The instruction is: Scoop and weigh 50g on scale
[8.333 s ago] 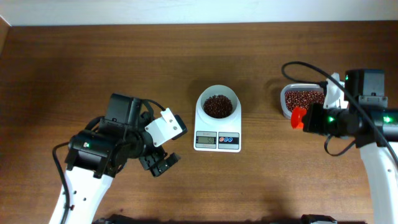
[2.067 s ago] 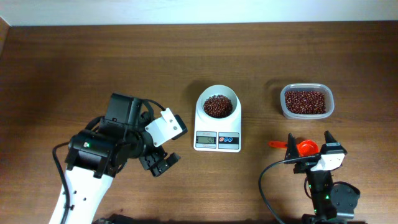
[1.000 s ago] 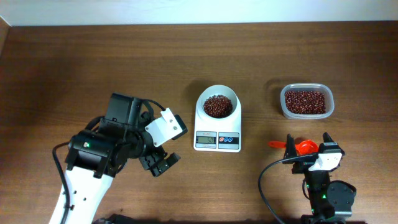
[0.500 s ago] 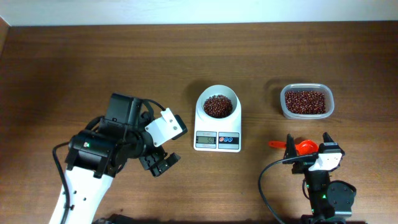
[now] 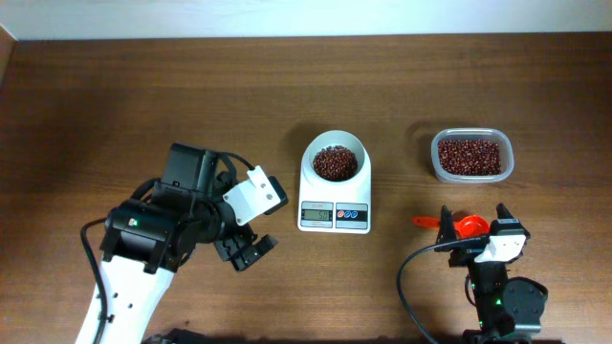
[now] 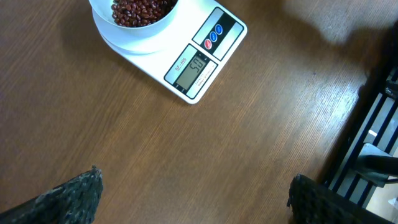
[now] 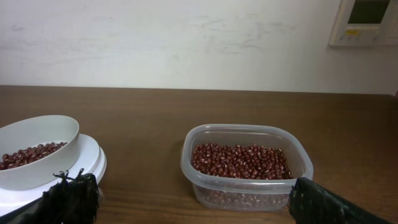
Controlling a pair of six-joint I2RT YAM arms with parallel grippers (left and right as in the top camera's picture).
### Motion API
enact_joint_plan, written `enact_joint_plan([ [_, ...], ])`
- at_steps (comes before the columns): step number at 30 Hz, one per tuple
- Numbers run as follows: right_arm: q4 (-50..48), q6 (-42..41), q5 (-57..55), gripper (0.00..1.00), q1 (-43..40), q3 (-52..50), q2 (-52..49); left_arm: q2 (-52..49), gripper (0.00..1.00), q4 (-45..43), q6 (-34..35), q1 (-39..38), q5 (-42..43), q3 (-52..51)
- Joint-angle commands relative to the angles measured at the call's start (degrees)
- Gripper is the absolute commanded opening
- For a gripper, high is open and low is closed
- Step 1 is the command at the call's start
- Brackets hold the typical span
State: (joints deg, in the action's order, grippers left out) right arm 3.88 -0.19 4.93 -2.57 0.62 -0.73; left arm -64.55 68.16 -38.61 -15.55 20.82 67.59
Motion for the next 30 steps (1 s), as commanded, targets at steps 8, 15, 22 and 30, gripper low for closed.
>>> enact_joint_plan([
  [8, 0.4, -0.2, -0.5, 0.99, 0.5, -0.3, 0.5, 0.4, 0.99, 6.1, -0.2, 0.3, 0.6, -0.1],
  [15, 0.4, -0.2, -0.5, 0.99, 0.5, -0.3, 0.5, 6.7, 0.99, 15.9, -0.2, 0.3, -0.7, -0.1],
  [22, 0.4, -0.2, -0.5, 0.99, 0.5, -0.3, 0.5, 22.5, 0.99, 18.3, -0.2, 0.3, -6.7, -0.1],
  [30, 0.4, -0.2, -0.5, 0.99, 0.5, -0.3, 0.5, 33.5, 0.99, 18.8, 0.0, 1.7, -7.8, -0.3],
])
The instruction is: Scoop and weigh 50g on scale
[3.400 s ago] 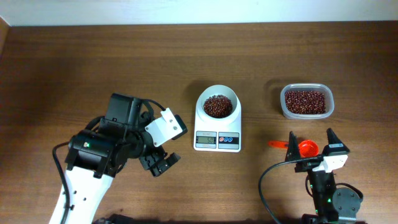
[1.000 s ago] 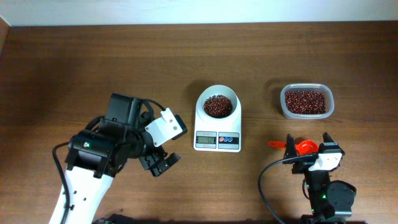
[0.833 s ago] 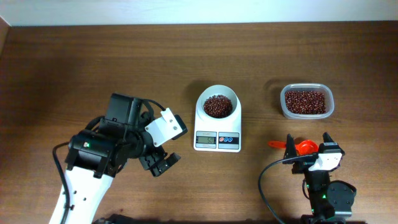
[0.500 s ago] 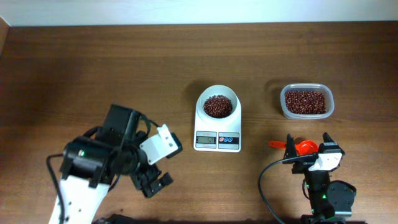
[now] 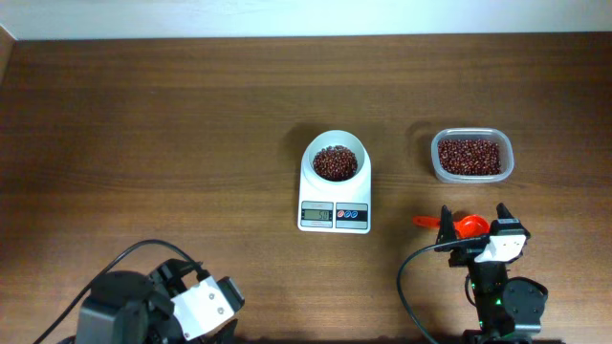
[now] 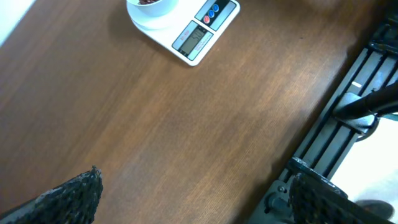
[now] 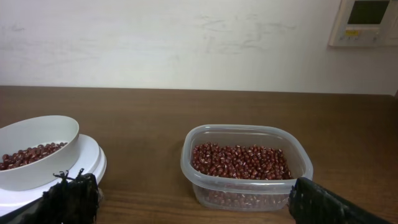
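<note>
A white scale (image 5: pixel 334 203) stands mid-table with a white bowl (image 5: pixel 334 161) of red beans on it; its display (image 6: pixel 192 39) shows in the left wrist view. A clear tub of red beans (image 5: pixel 470 156) sits to the right, and fills the middle of the right wrist view as the tub (image 7: pixel 246 165). A red scoop (image 5: pixel 462 225) lies on the table between the fingers of my right gripper (image 5: pixel 470 227), which is open and empty. My left gripper (image 6: pixel 193 193) is open and empty, pulled back to the front left corner, high above the wood.
The table's front edge and a metal frame (image 6: pixel 348 124) below it show at the right of the left wrist view. A cable (image 5: pixel 411 287) loops beside the right arm's base. A wall panel (image 7: pixel 364 22) hangs behind the table.
My left arm has drawn back from beside the scale to the front left corner of the table, its camera now farther from the scale. The right arm, scoop, bowl and tub are unchanged.
</note>
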Controlling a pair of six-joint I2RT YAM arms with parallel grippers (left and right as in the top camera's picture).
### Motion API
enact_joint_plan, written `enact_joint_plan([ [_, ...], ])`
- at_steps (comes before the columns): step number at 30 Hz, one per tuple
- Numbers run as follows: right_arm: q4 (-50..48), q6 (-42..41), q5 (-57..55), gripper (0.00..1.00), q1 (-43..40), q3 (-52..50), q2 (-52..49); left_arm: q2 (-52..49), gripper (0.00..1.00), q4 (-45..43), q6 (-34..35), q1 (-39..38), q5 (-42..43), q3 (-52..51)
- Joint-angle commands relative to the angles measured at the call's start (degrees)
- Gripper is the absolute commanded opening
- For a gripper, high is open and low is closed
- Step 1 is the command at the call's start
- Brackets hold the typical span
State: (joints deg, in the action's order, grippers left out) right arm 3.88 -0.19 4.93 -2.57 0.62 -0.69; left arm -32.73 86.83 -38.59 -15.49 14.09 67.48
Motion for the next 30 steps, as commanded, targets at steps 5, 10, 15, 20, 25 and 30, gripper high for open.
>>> enact_joint_plan([
  [5, 0.4, -0.2, -0.5, 0.99, 0.5, -0.3, 0.5, 4.0, 0.99, 0.3, -0.1, 8.9, -0.5, -0.2],
  [10, 0.4, -0.2, -0.5, 0.99, 0.5, -0.3, 0.5, 12.6, 0.99, 0.3, -0.5, 9.6, 1.7, -0.2],
  [15, 0.4, -0.2, -0.5, 0.99, 0.5, -0.3, 0.5, 21.8, 0.99, 0.3, -0.5, 9.6, 1.7, -0.2],
  [20, 0.4, -0.2, -0.5, 0.99, 0.5, -0.3, 0.5, 25.4, 0.99, 0.3, -0.5, 9.6, 1.7, -0.2],
  [25, 0.4, -0.2, -0.5, 0.99, 0.5, -0.3, 0.5, 25.4, 0.99, 0.4, -0.5, 9.7, 1.6, -0.2],
  [30, 0.4, -0.2, -0.5, 0.99, 0.5, -0.3, 0.5, 25.4, 0.99, 1.2, -0.5, 16.2, 1.4, 0.4],
])
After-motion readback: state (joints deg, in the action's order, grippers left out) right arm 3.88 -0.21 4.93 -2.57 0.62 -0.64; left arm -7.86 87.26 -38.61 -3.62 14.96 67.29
